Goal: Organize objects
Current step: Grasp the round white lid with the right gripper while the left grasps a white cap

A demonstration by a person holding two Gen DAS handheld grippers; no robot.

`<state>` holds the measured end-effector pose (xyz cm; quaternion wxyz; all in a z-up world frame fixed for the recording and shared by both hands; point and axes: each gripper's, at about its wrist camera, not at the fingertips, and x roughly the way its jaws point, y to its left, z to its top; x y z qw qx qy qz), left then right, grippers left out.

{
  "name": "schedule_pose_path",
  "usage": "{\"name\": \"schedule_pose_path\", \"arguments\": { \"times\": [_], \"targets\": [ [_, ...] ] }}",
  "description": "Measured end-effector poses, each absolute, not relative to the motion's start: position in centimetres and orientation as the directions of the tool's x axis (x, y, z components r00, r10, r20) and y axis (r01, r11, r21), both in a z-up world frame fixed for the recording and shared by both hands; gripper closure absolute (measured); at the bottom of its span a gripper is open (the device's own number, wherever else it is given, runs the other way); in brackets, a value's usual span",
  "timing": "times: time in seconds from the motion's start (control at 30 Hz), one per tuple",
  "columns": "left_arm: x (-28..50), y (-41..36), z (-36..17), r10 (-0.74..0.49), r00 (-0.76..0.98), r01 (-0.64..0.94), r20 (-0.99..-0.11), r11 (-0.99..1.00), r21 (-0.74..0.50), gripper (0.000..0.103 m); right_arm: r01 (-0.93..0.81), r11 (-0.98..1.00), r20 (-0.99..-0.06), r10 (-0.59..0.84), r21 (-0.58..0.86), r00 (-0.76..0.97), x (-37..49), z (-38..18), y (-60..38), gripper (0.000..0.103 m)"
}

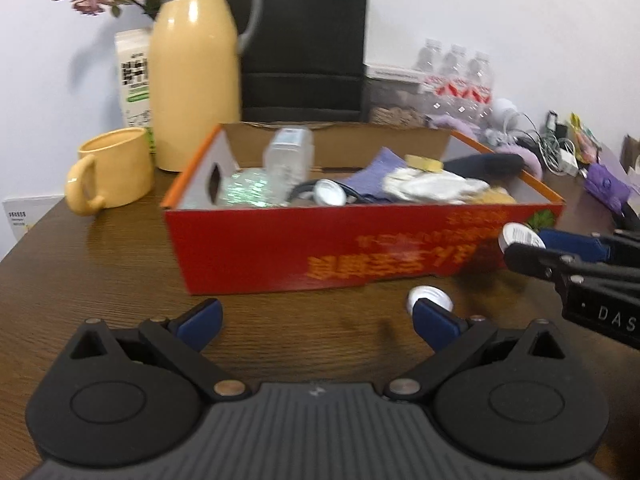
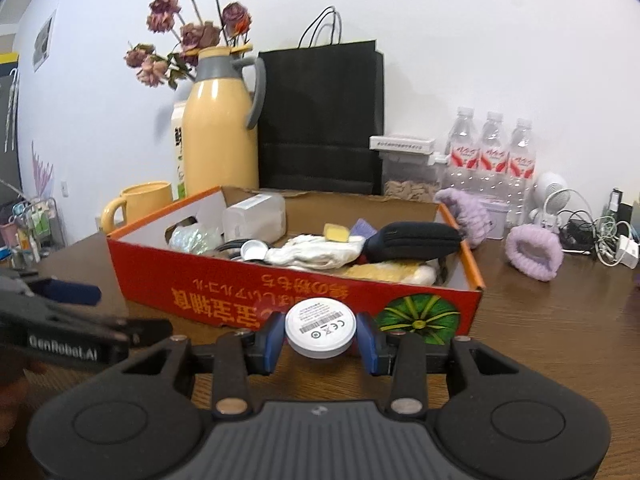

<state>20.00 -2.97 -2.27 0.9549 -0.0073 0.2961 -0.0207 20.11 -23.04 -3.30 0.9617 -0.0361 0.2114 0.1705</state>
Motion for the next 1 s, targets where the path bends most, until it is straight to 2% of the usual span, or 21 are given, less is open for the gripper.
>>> {"name": "schedule_pose_path", "arguments": {
  "times": [0.4,0.87,0.93,0.97,1.0],
  "targets": [
    [21.7,-6.9,-3.0,-0.051,0.792,0.045,-0.609,0.999,-0.025,0.0,-0.331,0.944,-0.408,0.305,0.006,0.861,18.5,-3.5,-26.9,0.065],
    [24.2,-9.8,-4.1,0.031,0.758,-0.028,-0.651,0.999,0.016,0.0,-0.318,0.948,-0.352,0.297,0.0,0.888,17.3,-2.7,-28.5,0.065],
    [24.0,-9.8,-4.0,0.029,0.76,-0.028,-0.649,1.0,0.012,0.005,-0.317,0.948,-0.352,0.296,-0.002,0.888,17.3,-2.7,-28.5,0.065],
    [23.8,-9.9,-3.9,0.025,0.766,-0.022,-0.643,1.0,0.013,0.017,-0.318,0.948,-0.352,0.296,-0.003,0.888,17.3,-2.7,-28.5,0.065],
    [23.5,-10.0,-3.8,0.021,0.774,-0.015,-0.632,1.0,0.015,0.034,-0.317,0.948,-0.35,0.296,-0.004,0.889,17.3,-2.7,-28.5,0.065]
  ]
}}
